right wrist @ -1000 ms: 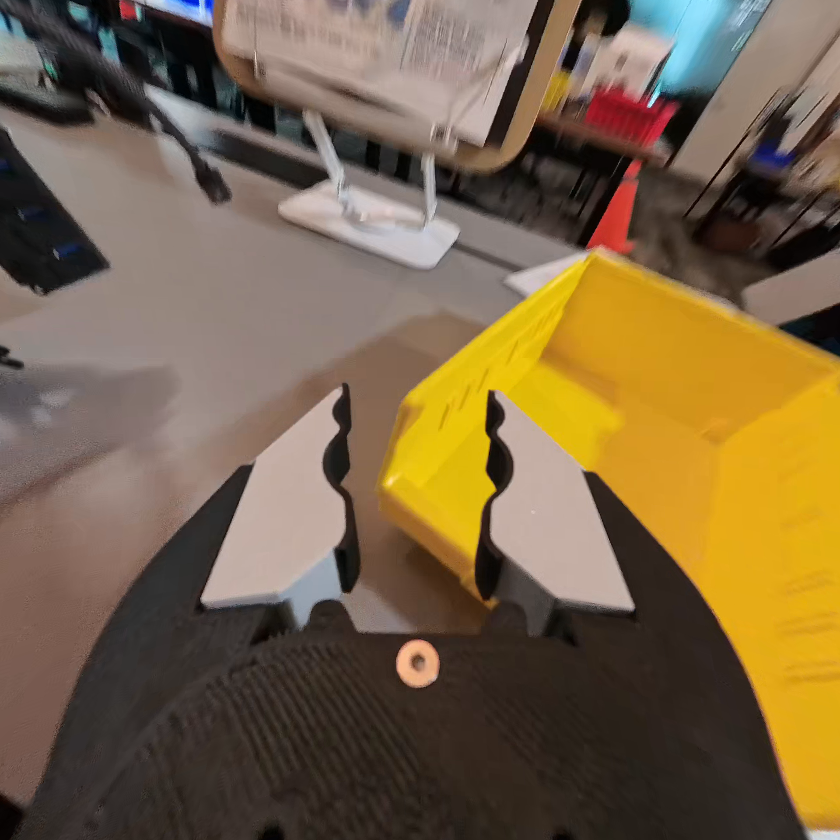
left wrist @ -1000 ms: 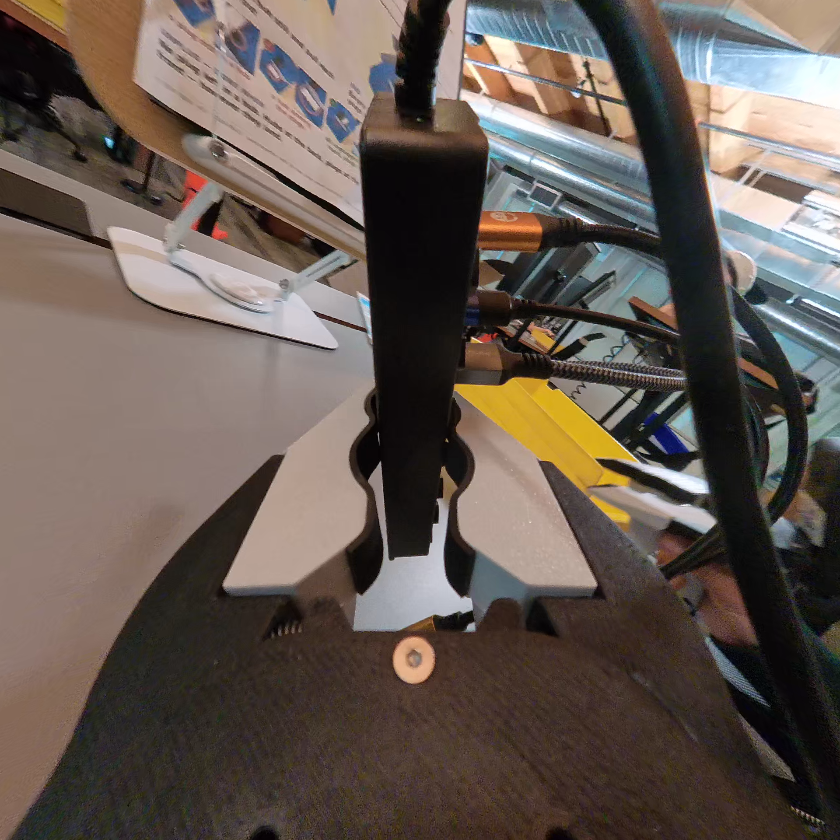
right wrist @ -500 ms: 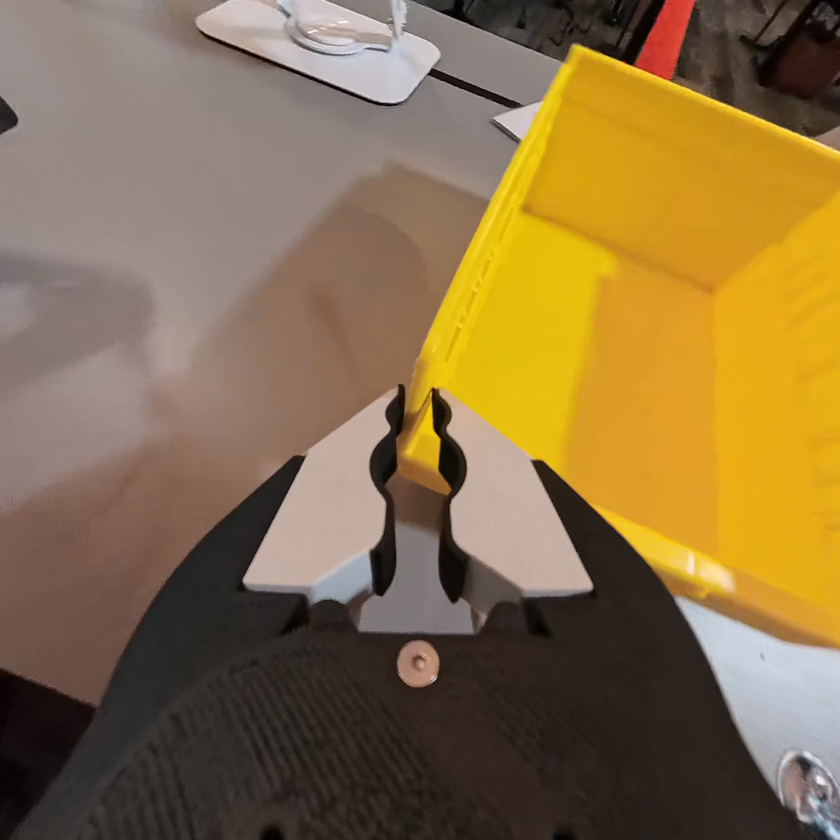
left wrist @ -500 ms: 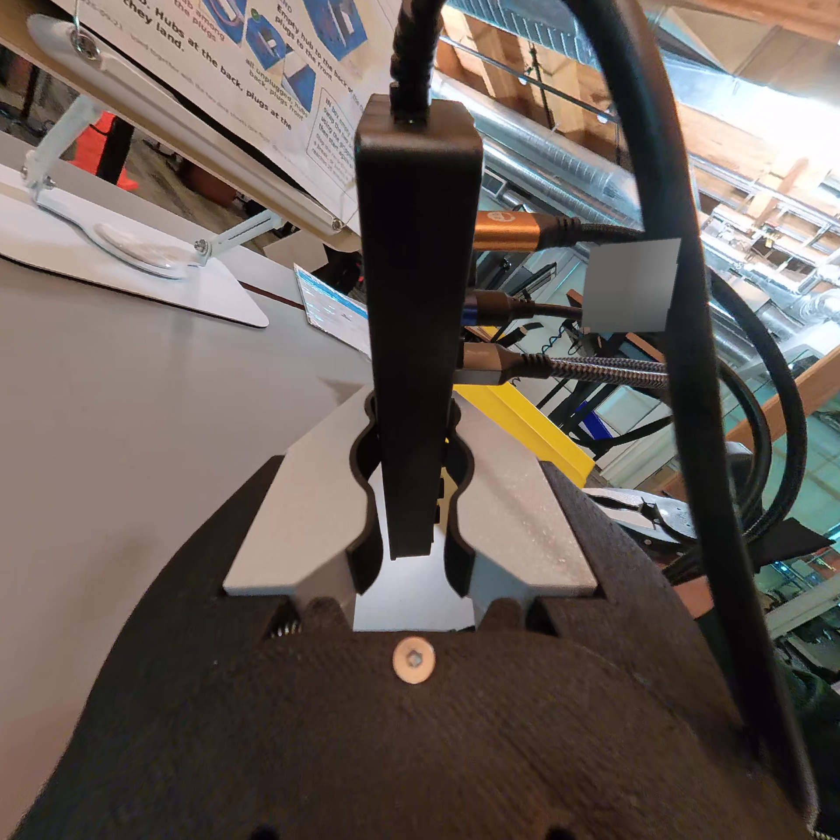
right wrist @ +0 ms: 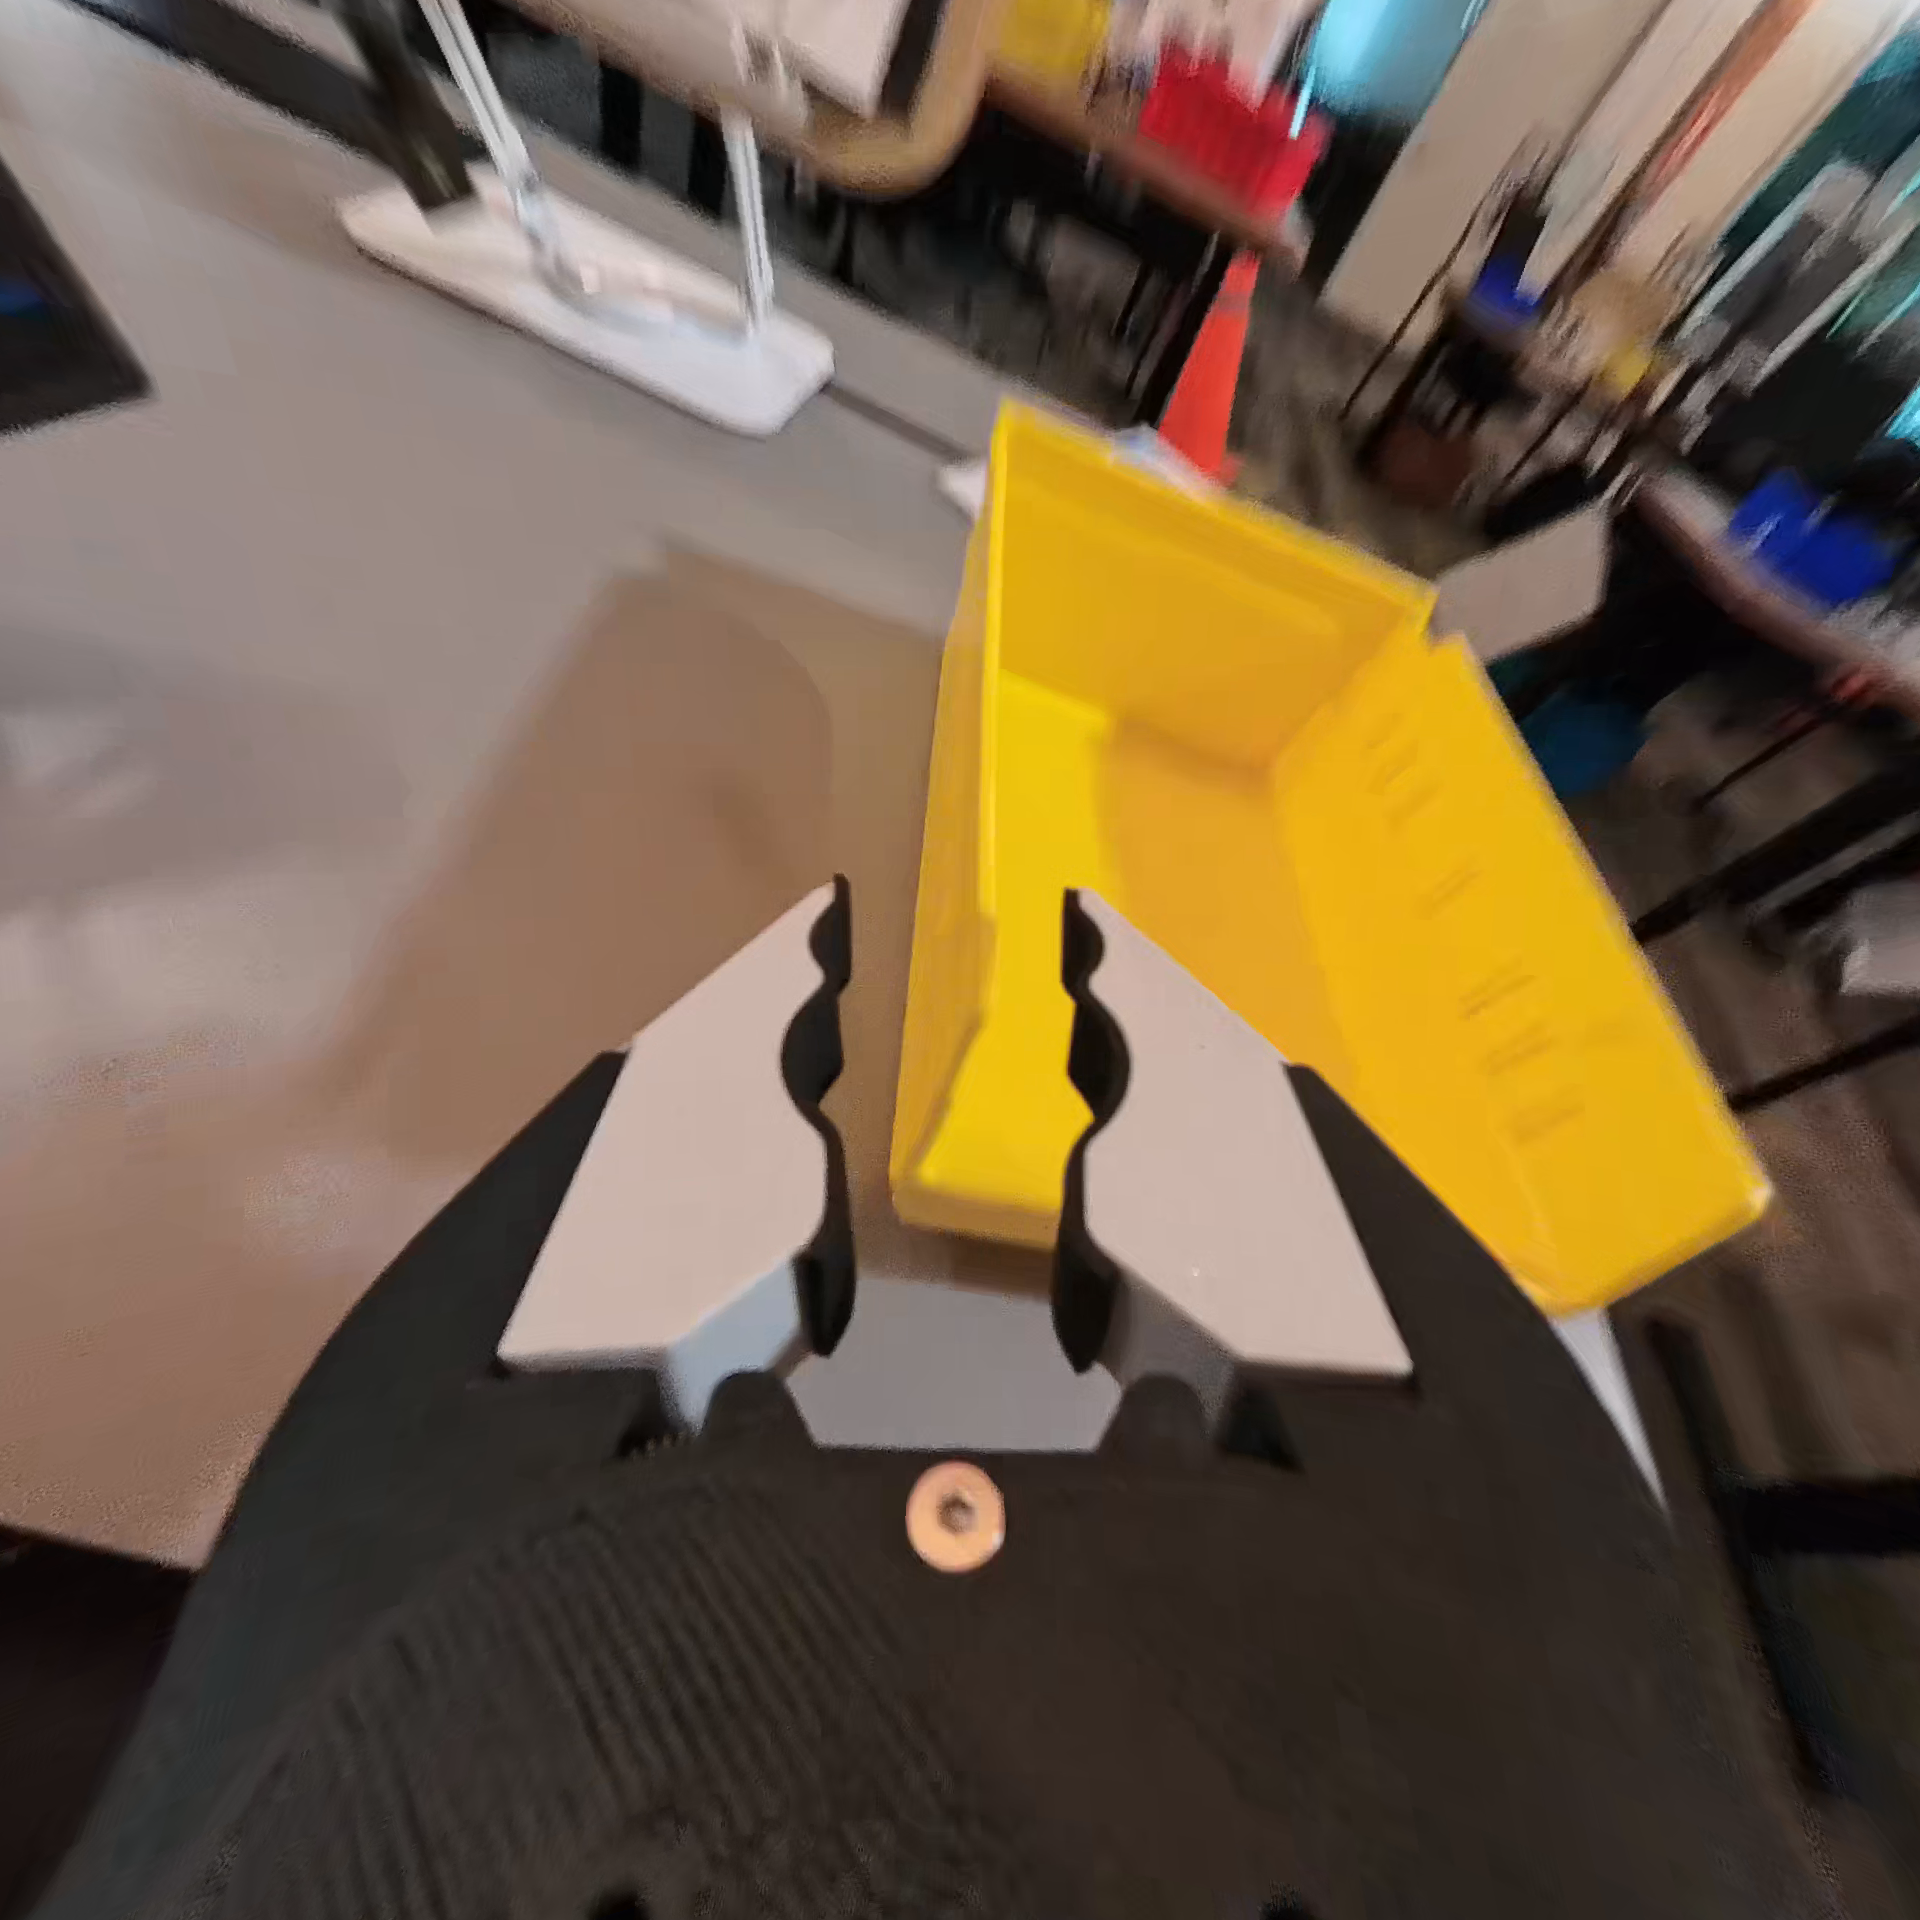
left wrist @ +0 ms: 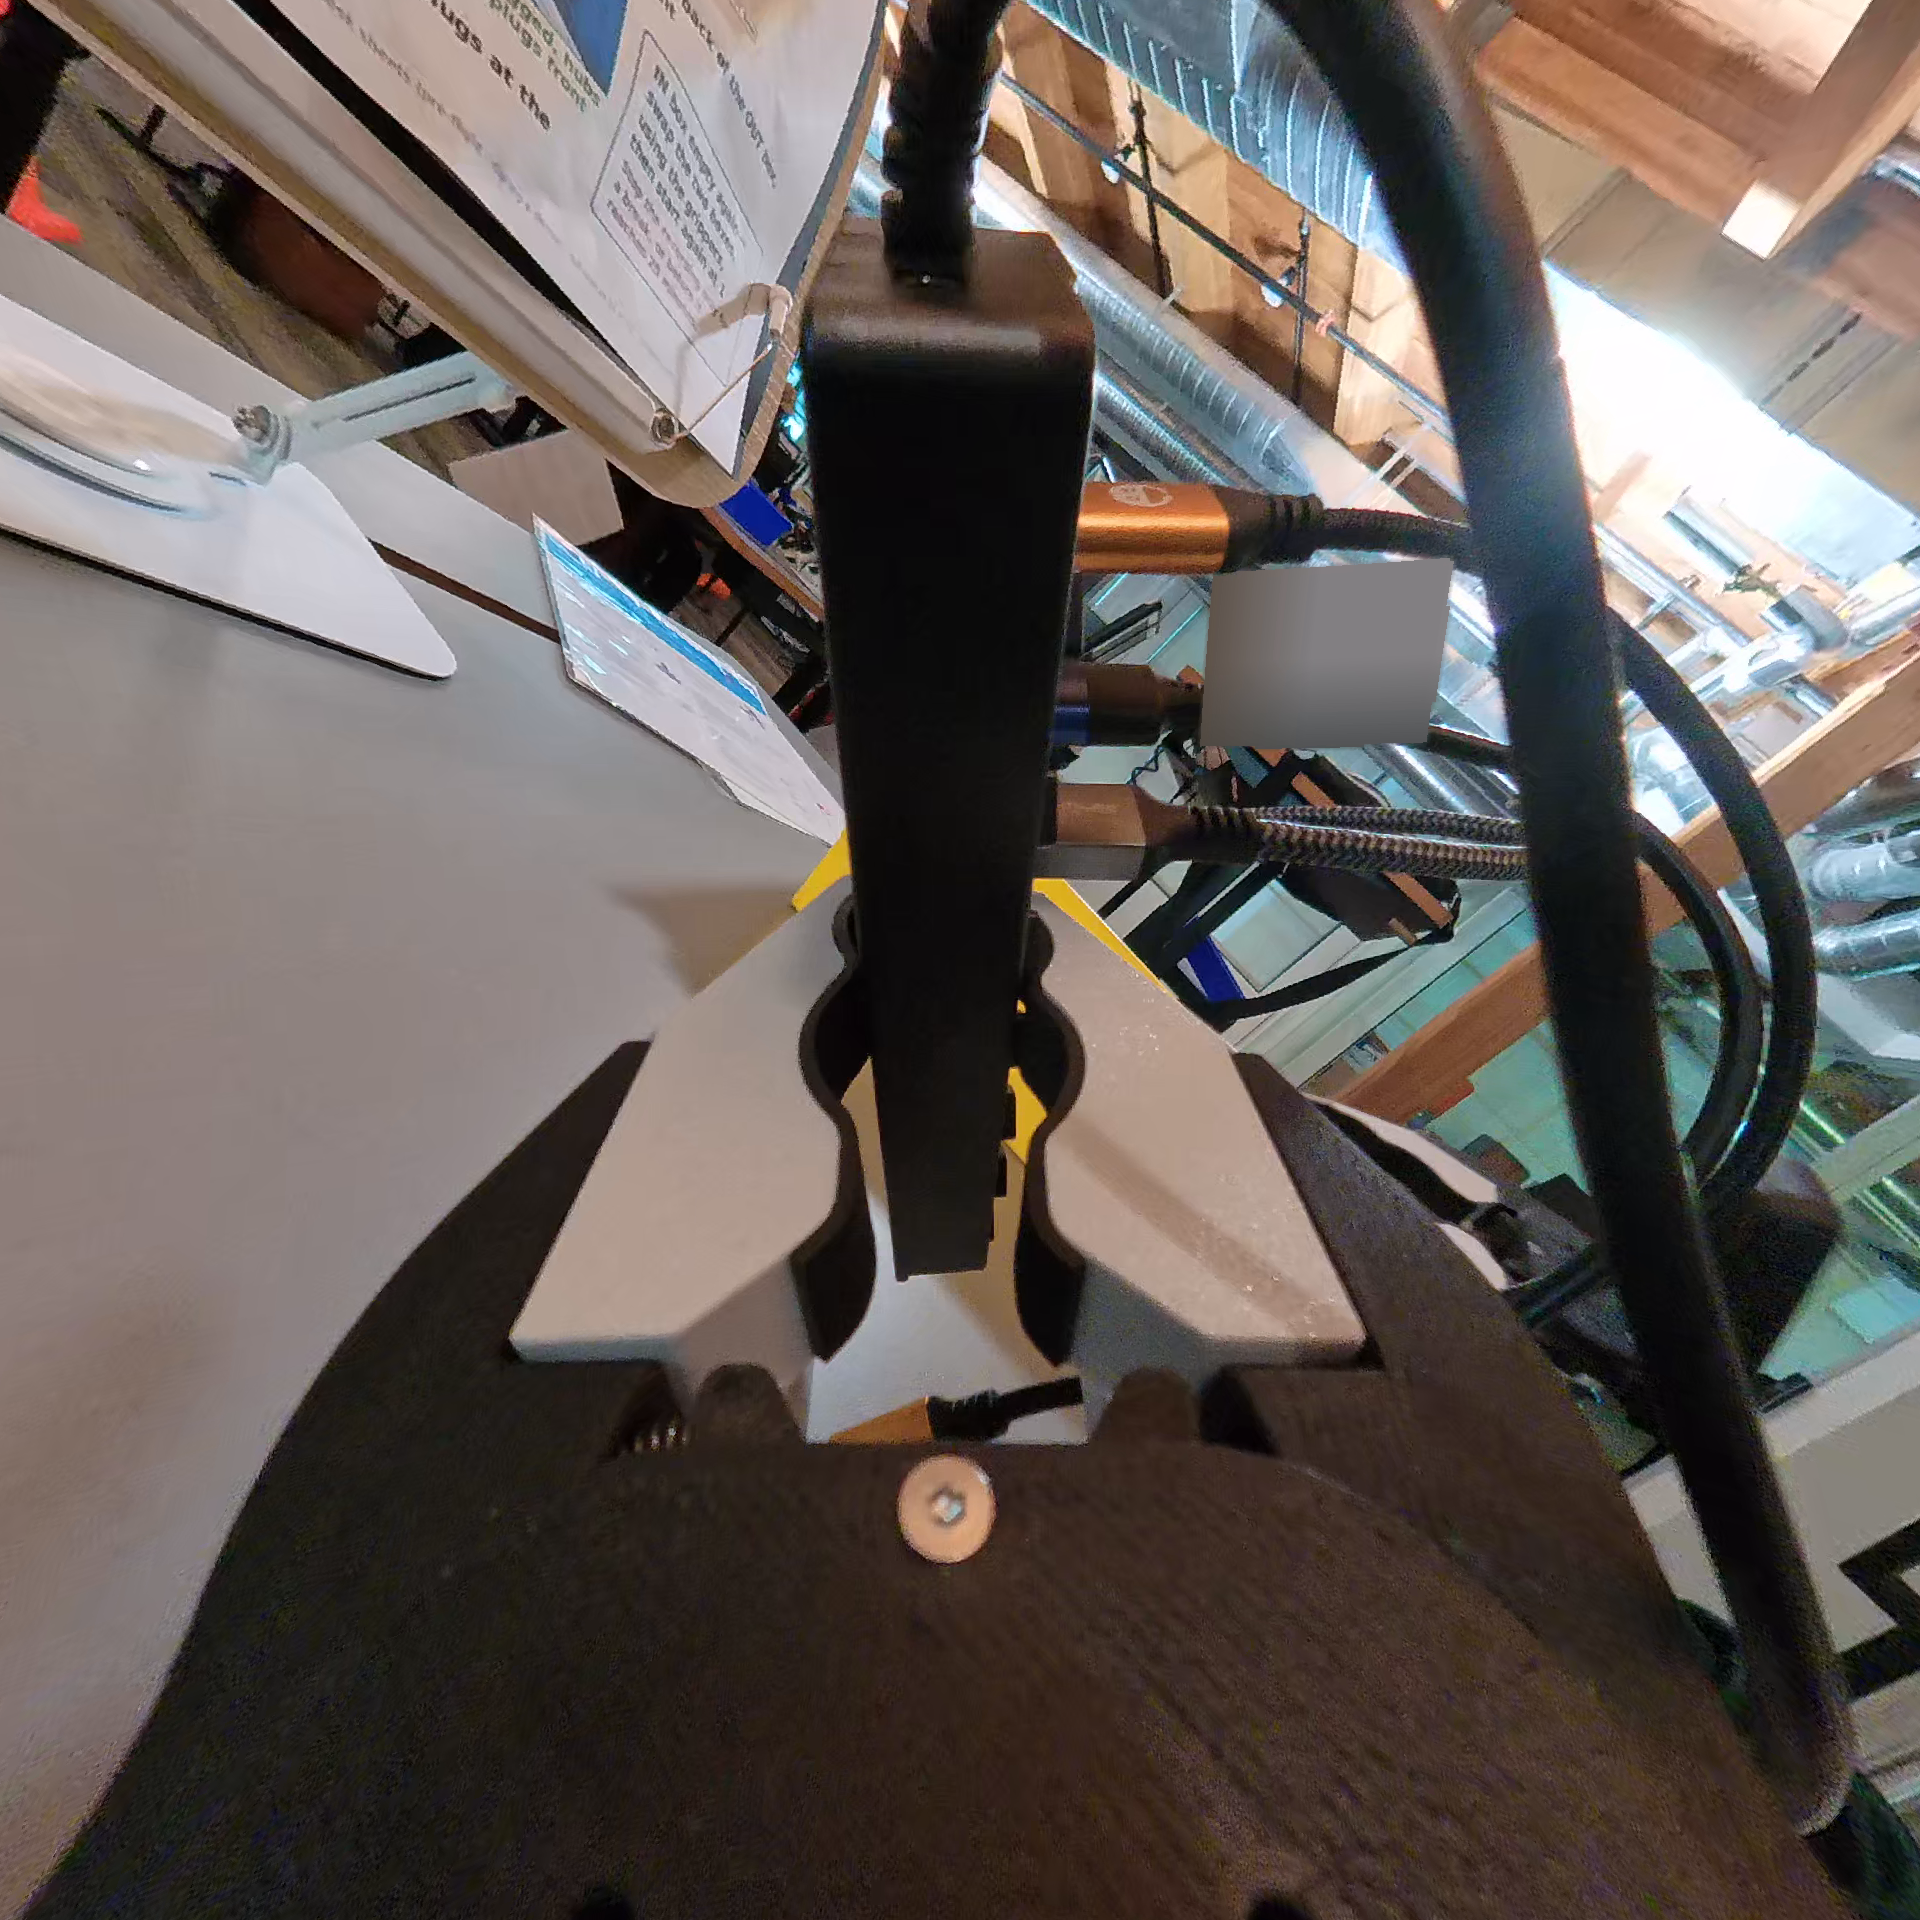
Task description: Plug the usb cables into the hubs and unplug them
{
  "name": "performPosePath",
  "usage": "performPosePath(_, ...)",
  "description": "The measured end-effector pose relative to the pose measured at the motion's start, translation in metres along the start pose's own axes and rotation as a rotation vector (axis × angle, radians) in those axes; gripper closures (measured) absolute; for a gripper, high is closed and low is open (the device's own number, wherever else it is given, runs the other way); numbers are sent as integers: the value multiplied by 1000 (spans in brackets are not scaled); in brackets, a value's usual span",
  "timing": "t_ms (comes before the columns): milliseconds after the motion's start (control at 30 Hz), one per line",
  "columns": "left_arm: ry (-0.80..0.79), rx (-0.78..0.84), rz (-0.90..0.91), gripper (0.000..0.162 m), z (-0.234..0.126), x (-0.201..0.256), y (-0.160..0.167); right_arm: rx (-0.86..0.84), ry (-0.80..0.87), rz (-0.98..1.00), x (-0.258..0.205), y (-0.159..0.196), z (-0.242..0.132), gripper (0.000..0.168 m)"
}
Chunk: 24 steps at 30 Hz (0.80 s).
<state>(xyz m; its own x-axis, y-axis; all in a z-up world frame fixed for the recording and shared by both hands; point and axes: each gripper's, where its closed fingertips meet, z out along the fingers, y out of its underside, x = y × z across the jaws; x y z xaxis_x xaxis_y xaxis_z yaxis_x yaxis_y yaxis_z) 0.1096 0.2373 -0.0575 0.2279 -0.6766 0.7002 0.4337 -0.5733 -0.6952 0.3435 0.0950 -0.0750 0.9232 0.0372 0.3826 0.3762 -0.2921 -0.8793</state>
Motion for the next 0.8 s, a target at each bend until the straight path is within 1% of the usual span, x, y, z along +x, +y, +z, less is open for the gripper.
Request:
performPosePath(33, -1, 1, -6, 141, 0, 1, 1, 77, 0, -48, -10, -17, -5, 126)
performPosePath(100, 5, -13, -14, 141, 1, 3, 6, 206, -53, -129, -44, -46, -11, 127)
performPosePath(167, 39, -49, -26, 141, 4, 12, 16, 277, -155, -174, -89, -61, -13, 128)
performPosePath(233, 67, -75, -49, 141, 5, 21, 26, 297, -256, -191, -129, -66, -11, 126)
performPosePath(300, 95, -97, -100, 141, 6, 31, 36, 283, -326, -209, -155, -65, -7, 122)
performPosePath(433, 93, -151, -200, 141, 6, 44, 60, 235, -376, -210, -173, -55, 5, 104)
performPosePath(600, 92, -246, -224, 141, 4, 67, 91, 140, -481, -122, -183, -41, 17, 89)
performPosePath(633, 96, -265, -228, 141, 4, 72, 96, 124, -502, -123, -187, -38, 19, 89)
performPosePath(667, 97, -286, -234, 140, 3, 76, 102, 114, -531, -133, -191, -36, 18, 94)
performPosePath(700, 87, -301, -239, 139, 3, 78, 105, 104, -553, -140, -195, -35, 18, 104)
performPosePath(767, 66, -321, -223, 139, 0, 76, 106, 69, -578, -123, -197, -33, 18, 109)
performPosePath(800, 72, -330, -215, 140, -1, 75, 104, 66, -600, -84, -197, -36, 17, 110)
